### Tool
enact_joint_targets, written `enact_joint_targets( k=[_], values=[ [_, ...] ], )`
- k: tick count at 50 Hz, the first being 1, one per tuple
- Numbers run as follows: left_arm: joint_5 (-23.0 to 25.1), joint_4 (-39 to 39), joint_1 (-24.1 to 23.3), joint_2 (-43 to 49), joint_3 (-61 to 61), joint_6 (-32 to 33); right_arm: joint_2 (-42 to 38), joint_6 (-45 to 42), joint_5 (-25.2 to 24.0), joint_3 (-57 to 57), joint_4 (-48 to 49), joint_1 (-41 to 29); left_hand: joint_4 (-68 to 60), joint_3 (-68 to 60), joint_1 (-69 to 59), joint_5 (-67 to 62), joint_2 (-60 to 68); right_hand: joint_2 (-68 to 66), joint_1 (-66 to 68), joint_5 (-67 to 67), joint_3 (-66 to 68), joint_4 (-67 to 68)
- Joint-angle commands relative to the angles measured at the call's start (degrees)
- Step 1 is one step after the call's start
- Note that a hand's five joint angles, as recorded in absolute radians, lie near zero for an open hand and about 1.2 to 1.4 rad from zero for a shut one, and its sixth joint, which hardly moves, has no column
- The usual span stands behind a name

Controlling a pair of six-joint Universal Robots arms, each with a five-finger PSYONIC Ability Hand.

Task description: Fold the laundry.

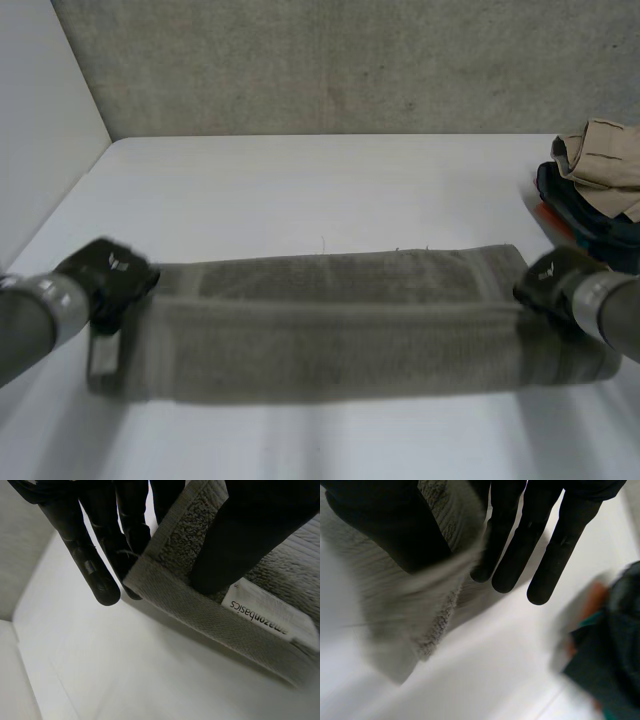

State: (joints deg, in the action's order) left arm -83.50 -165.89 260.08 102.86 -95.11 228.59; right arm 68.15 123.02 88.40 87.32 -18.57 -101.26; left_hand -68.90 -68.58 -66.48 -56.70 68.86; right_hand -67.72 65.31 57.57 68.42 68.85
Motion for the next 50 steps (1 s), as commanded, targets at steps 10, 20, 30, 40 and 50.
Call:
enact_joint_targets(
  k=[10, 20, 30, 40, 50],
  values=[
    [-13.1, -8.4, -6.6, 23.6, 23.5, -9.9, -18.8, 2.9, 0.6, -17.2, 21.1, -3.4, -11.1, -11.4, -13.5, -13.3, 11.1, -12.3, 14.7, 12.4, 11.6, 11.2],
    [-13.9, -14.9, -9.8, 23.7, 22.9, -10.9, -21.6, 6.7, 0.5, -17.8, 37.6, -4.6, 57.7, 57.4, 55.3, 55.5, -57.7, 57.7, -55.3, -57.6, -58.4, -58.8],
    [-13.4, -16.0, -9.7, 15.7, 16.3, -20.0, -8.6, 23.6, -1.1, -7.2, 29.6, -1.5, 58.9, 58.6, 56.5, 56.7, -58.9, 57.7, -55.3, -57.6, -58.4, -58.8],
    [-12.6, -25.0, -9.7, 10.3, 5.5, -23.8, -1.5, 23.1, -11.6, 7.0, 16.7, 7.4, 58.9, 58.6, 56.5, 56.7, -58.9, 50.4, -48.0, -50.3, -51.1, -51.5],
    [-10.3, -27.7, -9.9, 10.1, 2.9, -25.7, -1.3, 22.8, -14.7, 13.7, 24.0, 12.7, 58.9, 58.6, 56.5, 56.7, -58.9, 40.8, -38.4, -40.7, -41.5, -41.9]
  ],
)
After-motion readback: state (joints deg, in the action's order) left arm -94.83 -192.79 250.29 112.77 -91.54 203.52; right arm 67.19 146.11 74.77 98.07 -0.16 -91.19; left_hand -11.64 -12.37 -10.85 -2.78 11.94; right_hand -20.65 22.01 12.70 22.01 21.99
